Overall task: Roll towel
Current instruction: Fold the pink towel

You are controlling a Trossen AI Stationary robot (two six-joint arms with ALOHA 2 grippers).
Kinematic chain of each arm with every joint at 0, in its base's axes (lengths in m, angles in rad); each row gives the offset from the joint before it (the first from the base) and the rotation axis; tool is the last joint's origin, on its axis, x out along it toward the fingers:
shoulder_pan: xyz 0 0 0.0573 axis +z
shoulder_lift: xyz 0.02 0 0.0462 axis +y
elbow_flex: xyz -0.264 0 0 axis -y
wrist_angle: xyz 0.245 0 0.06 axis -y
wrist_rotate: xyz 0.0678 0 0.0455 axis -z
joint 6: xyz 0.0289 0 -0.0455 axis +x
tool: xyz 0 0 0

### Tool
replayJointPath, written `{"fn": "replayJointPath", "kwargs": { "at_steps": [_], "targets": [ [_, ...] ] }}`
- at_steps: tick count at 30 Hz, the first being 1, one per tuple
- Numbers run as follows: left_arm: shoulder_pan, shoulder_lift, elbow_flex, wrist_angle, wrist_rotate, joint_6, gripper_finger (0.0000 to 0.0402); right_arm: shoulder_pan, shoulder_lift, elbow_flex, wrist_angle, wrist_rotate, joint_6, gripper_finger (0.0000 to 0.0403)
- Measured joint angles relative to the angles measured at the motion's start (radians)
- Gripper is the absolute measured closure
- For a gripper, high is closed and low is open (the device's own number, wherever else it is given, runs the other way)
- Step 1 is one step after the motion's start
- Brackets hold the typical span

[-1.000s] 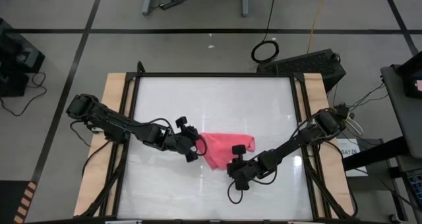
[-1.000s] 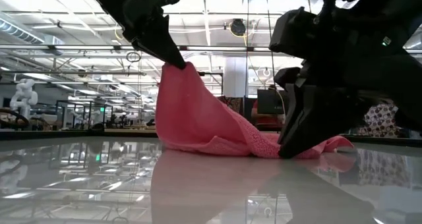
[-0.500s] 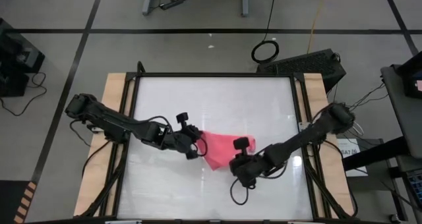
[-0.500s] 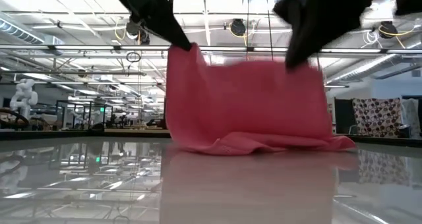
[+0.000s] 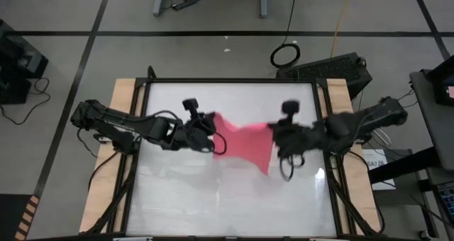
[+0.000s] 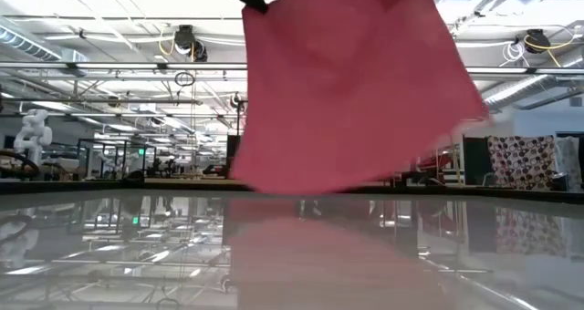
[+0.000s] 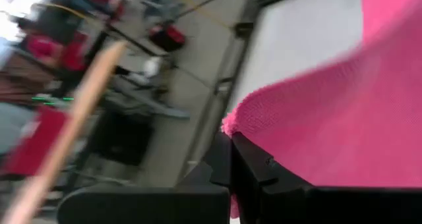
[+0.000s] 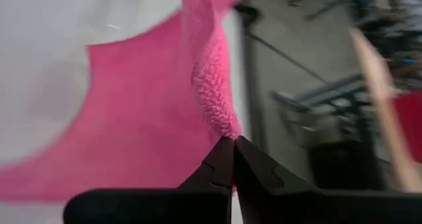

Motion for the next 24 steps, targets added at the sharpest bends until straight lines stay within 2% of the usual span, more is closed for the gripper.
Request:
{"fn": "replayJointPath", "kwargs": {
  "at_steps": [3,6,8,10,13,15,18,24],
  "targets": [
    [0.047,0.000,0.053,-0.001,-0.076,0.080,0.0401,-0.078,-0.058,0.000,0.019,0.031,-0.084,0.0403],
    [0.056,-0.017,0.103,-0.001,-0.043,0.087,0.0401,-0.110,-0.108,0.000,0.017,-0.061,-0.079,0.0403],
    [0.031,-0.037,0.112,0.003,0.059,0.080,0.0401,-0.111,-0.127,0.000,-0.013,-0.186,-0.018,0.0403],
    [0.001,-0.047,0.112,-0.042,0.214,0.070,0.0401,-0.105,-0.133,-0.015,-0.028,-0.359,0.058,0.0403],
    [-0.043,-0.047,0.100,-0.142,0.455,0.056,0.0401,-0.073,-0.132,-0.108,0.023,-0.584,0.142,0.0403],
    [-0.069,-0.039,0.063,-0.143,0.543,0.012,0.0401,-0.035,-0.122,-0.211,0.131,-0.691,0.181,0.0403],
    [-0.101,-0.013,-0.018,-0.119,0.612,-0.081,0.0401,0.024,-0.090,-0.394,0.322,-0.783,0.222,0.0403],
    [-0.163,0.108,-0.196,-0.019,0.670,-0.224,0.0401,0.104,0.028,-0.679,0.739,-0.809,0.336,0.0403]
  ]
}}
